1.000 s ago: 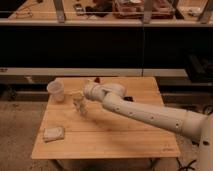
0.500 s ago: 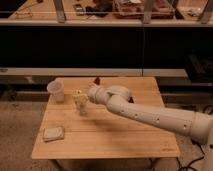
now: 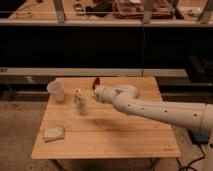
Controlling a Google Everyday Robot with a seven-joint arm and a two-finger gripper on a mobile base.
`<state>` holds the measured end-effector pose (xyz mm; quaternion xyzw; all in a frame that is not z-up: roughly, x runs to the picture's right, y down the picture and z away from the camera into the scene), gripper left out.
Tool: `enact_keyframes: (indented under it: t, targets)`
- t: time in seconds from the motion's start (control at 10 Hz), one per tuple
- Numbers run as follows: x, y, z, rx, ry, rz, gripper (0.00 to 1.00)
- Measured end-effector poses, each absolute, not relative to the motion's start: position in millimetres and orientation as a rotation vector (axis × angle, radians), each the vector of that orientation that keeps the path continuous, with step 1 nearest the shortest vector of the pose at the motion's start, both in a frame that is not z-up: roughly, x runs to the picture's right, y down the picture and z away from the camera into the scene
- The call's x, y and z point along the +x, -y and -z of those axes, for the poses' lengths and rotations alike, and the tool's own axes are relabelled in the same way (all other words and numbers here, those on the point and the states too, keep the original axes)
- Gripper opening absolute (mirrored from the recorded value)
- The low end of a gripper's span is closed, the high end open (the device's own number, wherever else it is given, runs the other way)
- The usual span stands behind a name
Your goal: Stand the bottle upright
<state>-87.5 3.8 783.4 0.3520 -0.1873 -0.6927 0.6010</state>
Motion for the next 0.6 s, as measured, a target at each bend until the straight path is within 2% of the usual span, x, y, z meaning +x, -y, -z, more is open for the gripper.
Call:
enact_keyframes:
  t: [0.6]
  targets:
    - [-77.3,-10.0,-791.6,0.766,0.465,1.492,0.74]
